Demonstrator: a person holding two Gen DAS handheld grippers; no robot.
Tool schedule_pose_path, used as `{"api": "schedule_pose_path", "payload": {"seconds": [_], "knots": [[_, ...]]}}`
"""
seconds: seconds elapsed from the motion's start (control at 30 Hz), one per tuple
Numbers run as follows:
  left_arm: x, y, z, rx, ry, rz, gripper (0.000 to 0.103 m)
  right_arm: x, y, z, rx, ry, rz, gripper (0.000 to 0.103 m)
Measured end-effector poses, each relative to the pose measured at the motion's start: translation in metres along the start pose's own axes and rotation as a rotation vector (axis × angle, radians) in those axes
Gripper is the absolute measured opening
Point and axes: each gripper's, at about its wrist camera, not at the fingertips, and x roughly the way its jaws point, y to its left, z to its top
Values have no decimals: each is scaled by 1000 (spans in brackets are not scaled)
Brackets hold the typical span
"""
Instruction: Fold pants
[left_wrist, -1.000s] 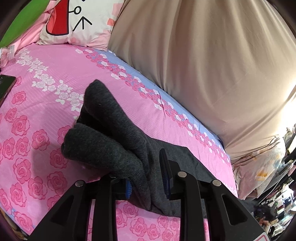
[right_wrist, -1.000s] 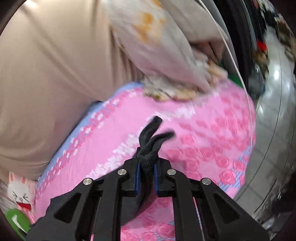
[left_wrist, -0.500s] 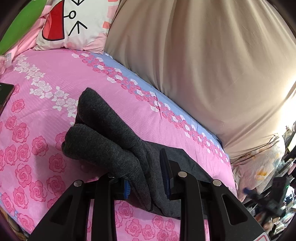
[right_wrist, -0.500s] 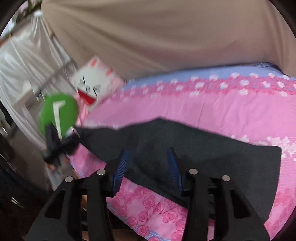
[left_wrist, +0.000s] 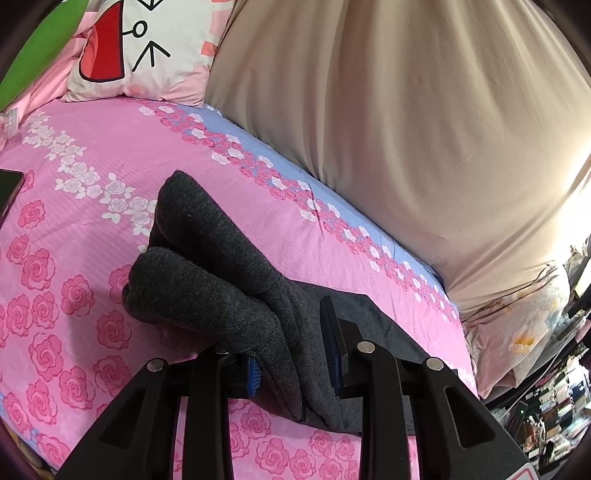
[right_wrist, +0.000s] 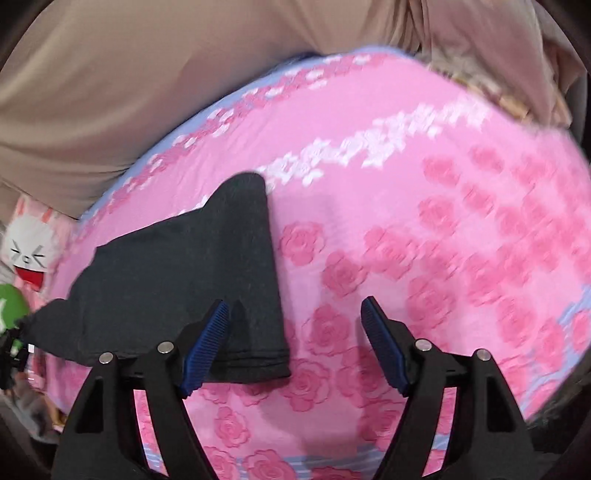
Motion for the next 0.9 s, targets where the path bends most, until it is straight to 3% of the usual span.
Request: {"api": "schedule_pose_path", "payload": {"seconds": [0.07, 0.13, 0.17, 0.2, 0.3, 0.37, 0.47, 0.5, 0.57, 0.63, 0.73, 0.8, 0.9], "knots": [[1, -2, -1, 4, 0, 14, 25, 11, 12, -2, -22, 4, 51, 73], [2, -3, 0, 2, -1, 21, 25, 21, 26, -1, -80, -10, 25, 37], [2, -3, 0, -1, -2, 25, 25, 24, 29, 0, -87, -9, 21, 13], [2, -4, 0, -3, -3, 26, 25, 18, 29, 4, -73, -24, 39, 11], [0, -7, -1, 0, 0, 29, 25, -15, 19, 16, -74, -103, 14, 10], [3, -6, -3, 5, 13, 20, 25, -14, 0, 18, -43, -83, 16, 10], [12, 0, -8, -15, 48, -11, 27, 13, -15, 16, -23, -8, -72, 18], [14, 2, -9, -25, 56, -7, 28, 8, -12, 15, -2, -44, -80, 26], [16, 6, -12, -53, 65, -12, 44, -12, 8, 16, -33, -157, -158, 27], [13, 11, -16, -89, 62, -32, 48, -25, 38, 17, -108, -220, -136, 32], [10, 17, -18, -129, 65, -88, 65, -12, 98, 16, -249, -137, 61, 33], [13, 23, -19, -173, 58, -103, 71, 19, 138, 3, -343, -6, 163, 33], [24, 39, -19, -270, 53, -86, 76, 70, 178, -22, -423, 120, 173, 33]]}}
